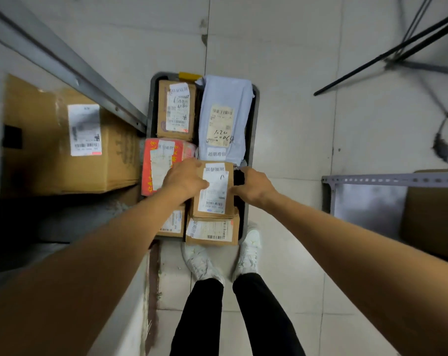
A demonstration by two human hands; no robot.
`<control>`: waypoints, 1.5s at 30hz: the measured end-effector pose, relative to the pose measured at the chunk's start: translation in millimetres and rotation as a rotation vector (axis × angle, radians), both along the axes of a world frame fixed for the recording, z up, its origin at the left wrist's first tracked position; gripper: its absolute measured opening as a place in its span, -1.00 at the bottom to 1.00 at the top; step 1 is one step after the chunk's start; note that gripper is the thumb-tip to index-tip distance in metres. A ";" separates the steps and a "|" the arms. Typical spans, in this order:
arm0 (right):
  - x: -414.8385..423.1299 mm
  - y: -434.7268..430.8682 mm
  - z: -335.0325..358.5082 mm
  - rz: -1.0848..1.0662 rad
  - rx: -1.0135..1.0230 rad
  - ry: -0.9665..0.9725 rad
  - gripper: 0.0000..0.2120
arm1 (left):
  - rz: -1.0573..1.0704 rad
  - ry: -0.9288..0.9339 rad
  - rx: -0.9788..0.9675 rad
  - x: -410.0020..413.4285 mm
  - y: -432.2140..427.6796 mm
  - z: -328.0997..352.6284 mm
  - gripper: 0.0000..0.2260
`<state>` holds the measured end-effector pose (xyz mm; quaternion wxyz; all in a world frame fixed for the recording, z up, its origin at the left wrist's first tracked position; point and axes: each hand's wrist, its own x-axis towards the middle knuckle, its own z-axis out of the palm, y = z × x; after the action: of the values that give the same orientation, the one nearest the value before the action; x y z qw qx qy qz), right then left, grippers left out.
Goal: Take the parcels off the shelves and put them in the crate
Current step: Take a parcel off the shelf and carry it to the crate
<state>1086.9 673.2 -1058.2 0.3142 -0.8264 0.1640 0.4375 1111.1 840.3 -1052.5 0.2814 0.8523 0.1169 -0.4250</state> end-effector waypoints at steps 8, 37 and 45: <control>56.9 -17.0 171.6 0.481 -0.140 -0.211 -0.35 | -0.380 -0.169 0.107 61.4 -12.9 182.3 -0.76; 21.1 -42.5 679.8 0.803 -0.301 -0.895 -0.38 | -0.231 -0.778 0.400 -32.0 -21.4 685.7 -0.68; -75.3 -8.7 703.4 1.064 -0.136 -0.980 -0.35 | 0.084 -0.726 0.504 -199.0 4.3 693.4 -0.70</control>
<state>1011.7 664.6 -354.9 0.0444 -0.9131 -0.3929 0.0992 912.1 844.6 -359.1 0.1048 0.9828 0.1450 -0.0447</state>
